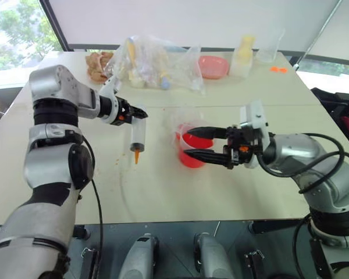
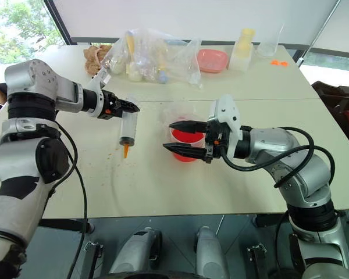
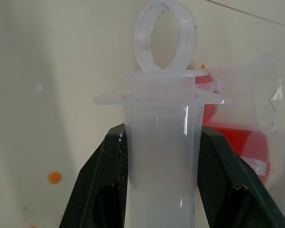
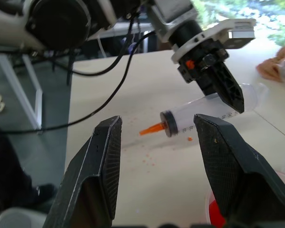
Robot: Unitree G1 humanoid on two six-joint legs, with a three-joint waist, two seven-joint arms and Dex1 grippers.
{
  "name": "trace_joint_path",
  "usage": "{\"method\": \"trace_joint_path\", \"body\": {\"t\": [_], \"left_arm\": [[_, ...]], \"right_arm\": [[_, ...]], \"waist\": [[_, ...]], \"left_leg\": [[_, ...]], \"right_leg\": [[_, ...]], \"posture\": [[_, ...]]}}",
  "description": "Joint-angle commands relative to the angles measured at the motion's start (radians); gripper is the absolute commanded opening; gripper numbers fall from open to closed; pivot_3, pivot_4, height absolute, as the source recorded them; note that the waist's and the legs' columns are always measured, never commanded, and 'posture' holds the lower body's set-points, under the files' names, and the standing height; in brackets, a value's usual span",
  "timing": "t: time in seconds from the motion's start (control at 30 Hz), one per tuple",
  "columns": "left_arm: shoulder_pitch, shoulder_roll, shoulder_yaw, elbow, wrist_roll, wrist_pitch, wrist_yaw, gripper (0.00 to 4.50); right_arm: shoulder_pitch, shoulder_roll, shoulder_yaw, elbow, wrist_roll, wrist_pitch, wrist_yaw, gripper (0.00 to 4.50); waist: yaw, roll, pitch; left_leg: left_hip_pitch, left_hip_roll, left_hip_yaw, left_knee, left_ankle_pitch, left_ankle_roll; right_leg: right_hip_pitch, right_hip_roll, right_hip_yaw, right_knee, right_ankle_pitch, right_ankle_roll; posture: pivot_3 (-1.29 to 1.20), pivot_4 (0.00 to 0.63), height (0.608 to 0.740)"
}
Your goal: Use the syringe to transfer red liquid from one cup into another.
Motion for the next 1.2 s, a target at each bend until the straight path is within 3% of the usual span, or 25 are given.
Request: {"method": "trace_joint_path", "body": {"t": [0.03, 0.17, 0.37, 0.57, 0.73, 0.93, 1.1, 1.2], "left_arm": [[0.113, -0.043, 0.021, -0.157, -0.018, 0.015, 0.112, 1.41], [0.233, -0.081, -0.011, -0.332, -0.060, 0.015, 0.166, 1.41], [0.288, -0.109, 0.009, -0.449, -0.101, 0.015, 0.214, 1.41], [0.325, -0.099, -0.002, -0.513, -0.185, 0.015, 0.223, 4.44], [0.355, -0.053, -0.009, -0.614, -0.258, 0.015, 0.238, 4.44], [0.545, 0.015, -0.039, -0.926, -0.178, -0.447, 0.177, 4.44], [0.627, 0.054, -0.025, -0.915, -0.217, -0.545, 0.082, 4.44], [0.748, 0.075, 0.000, -0.956, -0.204, -0.676, 0.029, 4.44]], "right_arm": [[0.049, 0.026, 0.056, -0.043, -0.010, -0.009, -0.014, 2.47], [0.082, 0.032, 0.107, -0.044, -0.064, -0.034, -0.025, 2.47], [0.104, 0.029, 0.128, -0.032, -0.114, -0.062, -0.030, 2.47], [0.105, 0.034, 0.140, -0.012, -0.152, -0.079, -0.026, 2.53], [0.114, 0.030, 0.135, 0.001, -0.170, -0.088, -0.023, 2.53], [0.143, 0.019, 0.112, 0.005, -0.175, -0.089, -0.027, 2.53], [0.183, 0.003, 0.041, 0.003, -0.145, -0.073, -0.039, 2.53], [0.245, -0.030, -0.079, -0.006, -0.104, -0.041, -0.064, 2.53]], "waist": [[-0.004, 0.000, 0.000], [-0.001, 0.000, 0.000], [0.003, 0.000, 0.000], [0.001, 0.000, 0.000], [-0.002, 0.000, 0.000], [0.001, 0.000, 0.000], [0.015, 0.000, 0.000], [0.019, 0.000, 0.000]], "left_leg": [[0.001, 0.000, 0.000, 0.000, 0.000, 0.000], [0.001, 0.001, 0.001, 0.000, 0.001, -0.002], [0.001, 0.000, 0.001, 0.000, 0.001, -0.002], [0.001, 0.000, 0.001, 0.000, 0.001, -0.002], [0.002, 0.000, 0.001, 0.000, 0.001, -0.002], [0.002, 0.001, 0.001, -0.001, 0.000, -0.005], [0.002, 0.001, 0.002, -0.001, 0.000, -0.005], [0.002, 0.001, 0.002, -0.001, 0.000, -0.005]], "right_leg": [[0.000, 0.000, 0.001, 0.001, 0.000, 0.000], [-0.002, 0.000, 0.003, 0.002, 0.000, 0.000], [-0.001, -0.001, 0.002, 0.002, 0.000, -0.001], [-0.001, -0.001, 0.002, 0.002, 0.000, -0.001], [-0.001, -0.001, 0.002, 0.002, 0.001, -0.001], [-0.001, -0.001, 0.003, 0.001, 0.001, -0.002], [0.001, -0.001, 0.002, -0.003, 0.002, -0.004], [0.001, -0.001, 0.002, -0.003, 0.002, -0.004]], "posture": [[0.00, 0.150, 0.737], [0.00, 0.150, 0.737], [0.00, 0.150, 0.737], [0.00, 0.150, 0.737], [0.00, 0.150, 0.737], [0.00, 0.150, 0.737], [0.00, 0.150, 0.737], [0.00, 0.150, 0.737]]}}
